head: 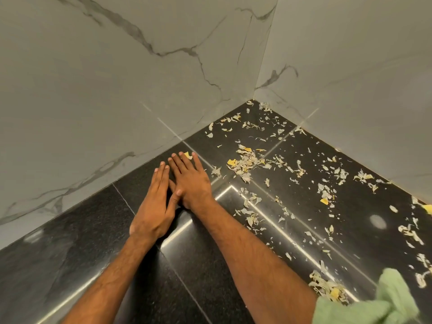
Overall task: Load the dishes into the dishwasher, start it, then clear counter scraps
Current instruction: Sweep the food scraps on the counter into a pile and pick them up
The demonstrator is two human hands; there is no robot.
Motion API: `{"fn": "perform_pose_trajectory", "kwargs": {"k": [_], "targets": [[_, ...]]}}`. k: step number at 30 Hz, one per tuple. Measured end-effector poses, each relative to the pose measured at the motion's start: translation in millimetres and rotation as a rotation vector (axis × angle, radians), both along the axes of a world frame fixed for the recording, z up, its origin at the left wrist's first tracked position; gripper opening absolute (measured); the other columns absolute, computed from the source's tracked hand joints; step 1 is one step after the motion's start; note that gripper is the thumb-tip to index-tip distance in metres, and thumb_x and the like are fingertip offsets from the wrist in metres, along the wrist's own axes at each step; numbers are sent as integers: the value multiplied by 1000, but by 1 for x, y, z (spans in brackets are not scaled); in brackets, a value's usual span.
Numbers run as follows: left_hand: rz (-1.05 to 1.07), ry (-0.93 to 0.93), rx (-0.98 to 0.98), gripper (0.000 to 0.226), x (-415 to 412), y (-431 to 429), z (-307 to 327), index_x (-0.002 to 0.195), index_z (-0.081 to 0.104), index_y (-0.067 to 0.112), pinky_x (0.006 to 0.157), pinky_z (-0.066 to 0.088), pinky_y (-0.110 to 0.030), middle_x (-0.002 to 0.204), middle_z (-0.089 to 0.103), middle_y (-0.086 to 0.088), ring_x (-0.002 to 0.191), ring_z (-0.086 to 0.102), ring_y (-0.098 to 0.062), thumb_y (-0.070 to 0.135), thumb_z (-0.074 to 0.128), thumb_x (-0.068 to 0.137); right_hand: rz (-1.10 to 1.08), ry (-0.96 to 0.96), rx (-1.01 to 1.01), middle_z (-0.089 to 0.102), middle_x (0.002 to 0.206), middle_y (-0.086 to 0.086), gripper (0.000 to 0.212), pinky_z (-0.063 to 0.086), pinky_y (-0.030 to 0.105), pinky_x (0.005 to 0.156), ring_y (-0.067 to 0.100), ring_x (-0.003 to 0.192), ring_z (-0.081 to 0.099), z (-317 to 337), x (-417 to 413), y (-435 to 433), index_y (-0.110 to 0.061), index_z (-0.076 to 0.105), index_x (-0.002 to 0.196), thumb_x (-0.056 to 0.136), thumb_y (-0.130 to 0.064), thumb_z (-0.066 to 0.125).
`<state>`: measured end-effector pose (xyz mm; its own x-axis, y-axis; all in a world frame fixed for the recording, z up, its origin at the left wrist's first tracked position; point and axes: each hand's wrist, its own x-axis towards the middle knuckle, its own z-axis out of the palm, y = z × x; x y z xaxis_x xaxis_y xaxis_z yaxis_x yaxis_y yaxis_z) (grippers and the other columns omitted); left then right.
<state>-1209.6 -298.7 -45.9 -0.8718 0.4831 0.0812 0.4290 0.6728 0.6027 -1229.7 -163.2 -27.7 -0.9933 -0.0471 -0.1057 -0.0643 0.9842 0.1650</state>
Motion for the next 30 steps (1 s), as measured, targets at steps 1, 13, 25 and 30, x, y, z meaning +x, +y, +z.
{"fn": "perform_pose_trajectory", "kwargs": {"k": [1,13,25,30], "targets": [[-2,4,-7,81,0,0,0,157,-6,24,122,4,-35,163,-17,15,147,-16,3,71,13,94,-38,-3,2,-8,166,6,66,-17,48,120,22,152,-14,2,-1,5,-11,-7,157,105,-50,8],[-42,42,-135,81,-15,33,4,157,-8,22,121,1,-29,163,-17,10,149,-13,-3,70,10,95,-291,52,65,-4,163,19,71,-19,53,118,33,151,-10,8,45,72,-3,-1,155,103,-51,2],[14,5,-55,92,-59,65,2,157,-5,27,120,4,-30,163,-12,15,148,-8,1,81,6,84,-223,-17,131,7,164,17,73,-13,49,120,31,152,0,6,-52,105,-4,3,156,103,-54,-1],[155,-43,380,76,-56,60,8,157,16,30,119,13,-24,163,18,13,146,14,4,69,21,92,-231,-5,111,18,162,21,73,-8,53,122,34,152,10,29,-25,129,0,16,154,104,-51,4]]}}
